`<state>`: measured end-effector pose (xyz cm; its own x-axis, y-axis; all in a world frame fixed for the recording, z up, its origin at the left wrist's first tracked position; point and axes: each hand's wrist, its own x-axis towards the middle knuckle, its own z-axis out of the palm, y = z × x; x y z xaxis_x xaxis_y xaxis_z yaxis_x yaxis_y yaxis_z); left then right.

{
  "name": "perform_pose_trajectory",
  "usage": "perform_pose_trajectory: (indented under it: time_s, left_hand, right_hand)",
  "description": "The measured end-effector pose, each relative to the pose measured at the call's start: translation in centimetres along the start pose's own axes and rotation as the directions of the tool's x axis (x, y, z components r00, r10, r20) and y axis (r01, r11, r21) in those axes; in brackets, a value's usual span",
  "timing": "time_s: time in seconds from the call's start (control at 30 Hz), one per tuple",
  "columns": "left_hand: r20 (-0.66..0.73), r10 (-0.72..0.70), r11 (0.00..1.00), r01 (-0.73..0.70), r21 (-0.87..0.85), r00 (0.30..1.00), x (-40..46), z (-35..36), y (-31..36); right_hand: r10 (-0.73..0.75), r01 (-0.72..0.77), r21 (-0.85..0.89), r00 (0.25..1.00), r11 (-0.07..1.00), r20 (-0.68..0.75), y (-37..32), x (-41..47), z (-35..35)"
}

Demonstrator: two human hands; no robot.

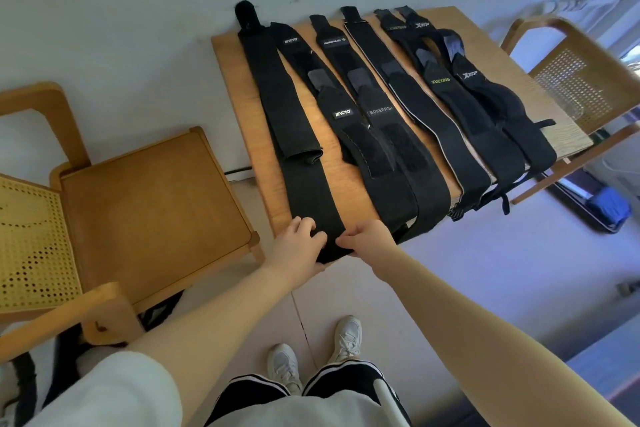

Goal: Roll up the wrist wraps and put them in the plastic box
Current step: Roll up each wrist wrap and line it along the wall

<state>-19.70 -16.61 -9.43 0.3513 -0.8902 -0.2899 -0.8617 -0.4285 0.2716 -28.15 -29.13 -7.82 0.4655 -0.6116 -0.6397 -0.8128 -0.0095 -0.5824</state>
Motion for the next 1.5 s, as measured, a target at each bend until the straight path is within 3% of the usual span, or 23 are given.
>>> perform_pose_trajectory:
  time_s: [0.13,0.3,0.57,0.83,1.03,1.17,1.33,1.5]
  left_hand:
    - [0.019,-0.021,0.995,0.023,-0.101,1.0,0.0,0.3,0.1]
    - [0.01,-0.106,0.961,0.105,-0.255,0.994,0.1,-0.1,0.0]
    - [-0.019,-0.158,0.945,0.145,-0.293,0.987,0.1,0.3,0.5]
    - [-0.071,-0.147,0.956,0.123,-0.268,0.987,0.1,0.2,0.7]
    - [-0.056,-0.095,0.978,0.083,-0.193,0.994,-0.2,-0.4,1.0]
    - [-0.042,-0.132,0.977,0.123,-0.176,0.99,0.3,-1.4,1.0]
    - [-0.049,-0.173,0.98,0.167,-0.107,0.984,1.3,-1.9,1.3]
    - [-0.058,-0.197,0.979,0.193,-0.069,0.979,1.7,-1.5,1.7]
  right_hand:
    - [-0.053,0.052,0.016,0.998,0.998,0.024,0.5,-0.3,0.0]
    - [-0.262,0.3,-0.23,0.948,0.926,0.183,0.8,-1.4,-1.2]
    - [-0.142,0.202,-0.365,0.973,0.909,0.184,0.1,-0.7,-1.1]
    - [-0.065,0.112,-0.226,0.977,0.968,0.204,-0.1,0.3,-0.9]
    - [-0.233,0.315,-0.302,0.932,0.9,0.277,-0.7,-0.2,-1.5]
    - [-0.244,0.375,-0.375,0.904,0.848,0.351,-0.6,-0.2,-2.5]
    - [-0.194,0.308,-0.374,0.93,0.875,0.313,-1.0,0.7,-3.0]
    - [-0.058,0.143,-0.316,0.963,0.938,0.262,-1.4,2.0,-2.4]
